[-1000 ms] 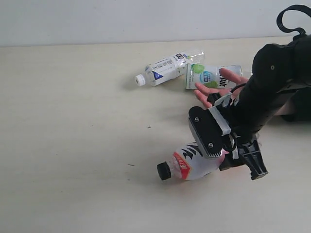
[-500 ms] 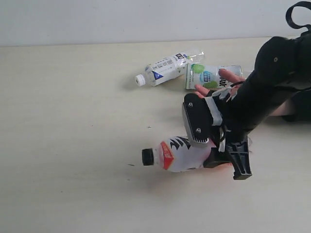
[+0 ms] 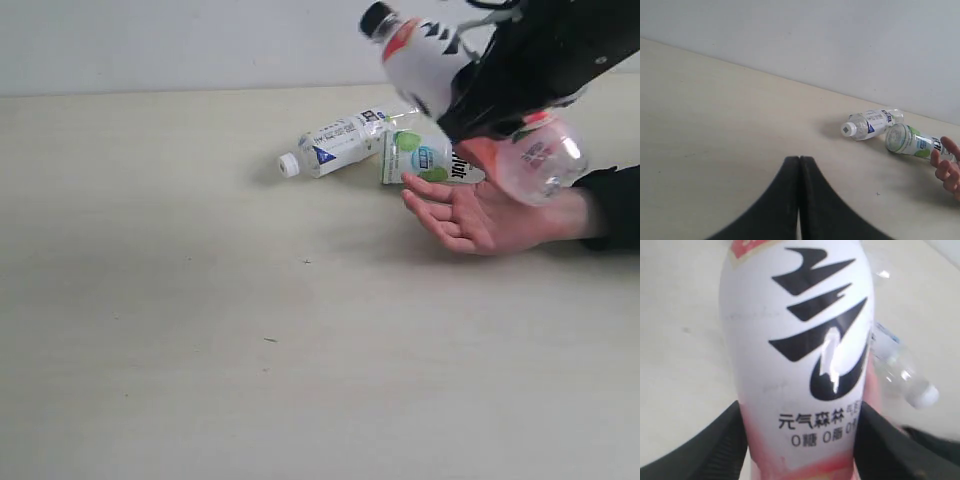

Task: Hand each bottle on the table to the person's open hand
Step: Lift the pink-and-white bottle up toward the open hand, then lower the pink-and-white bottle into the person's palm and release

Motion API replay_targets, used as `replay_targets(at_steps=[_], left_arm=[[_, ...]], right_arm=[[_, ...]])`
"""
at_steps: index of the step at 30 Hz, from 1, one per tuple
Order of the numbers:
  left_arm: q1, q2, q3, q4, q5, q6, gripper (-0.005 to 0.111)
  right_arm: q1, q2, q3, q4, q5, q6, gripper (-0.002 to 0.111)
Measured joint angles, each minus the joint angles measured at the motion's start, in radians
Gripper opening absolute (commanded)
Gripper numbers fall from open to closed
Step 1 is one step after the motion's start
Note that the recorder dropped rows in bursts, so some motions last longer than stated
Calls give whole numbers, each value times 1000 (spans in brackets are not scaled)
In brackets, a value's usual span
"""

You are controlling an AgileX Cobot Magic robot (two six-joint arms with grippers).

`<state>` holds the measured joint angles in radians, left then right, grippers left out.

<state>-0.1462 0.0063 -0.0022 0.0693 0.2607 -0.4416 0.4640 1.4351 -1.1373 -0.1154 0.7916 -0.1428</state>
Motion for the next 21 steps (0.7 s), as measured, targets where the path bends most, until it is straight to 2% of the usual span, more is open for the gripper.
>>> replay_targets(at_steps=[1, 4, 14, 17, 21], left_arm=[[0, 0, 0, 0, 0, 0, 0], [0, 0, 0, 0, 0, 0, 0], [0, 0, 0, 0, 0, 0, 0], [0, 0, 0, 0, 0, 0, 0], [0, 0, 0, 0, 0, 0, 0]], right_arm=[[-5, 20, -33, -104, 84, 136, 0], [-20, 93, -49, -172, 168, 232, 0], [-22, 322, -49, -208, 93, 366, 0], [-22, 338, -49, -212, 91, 372, 7], [-22, 343, -49, -212, 91, 375, 25]])
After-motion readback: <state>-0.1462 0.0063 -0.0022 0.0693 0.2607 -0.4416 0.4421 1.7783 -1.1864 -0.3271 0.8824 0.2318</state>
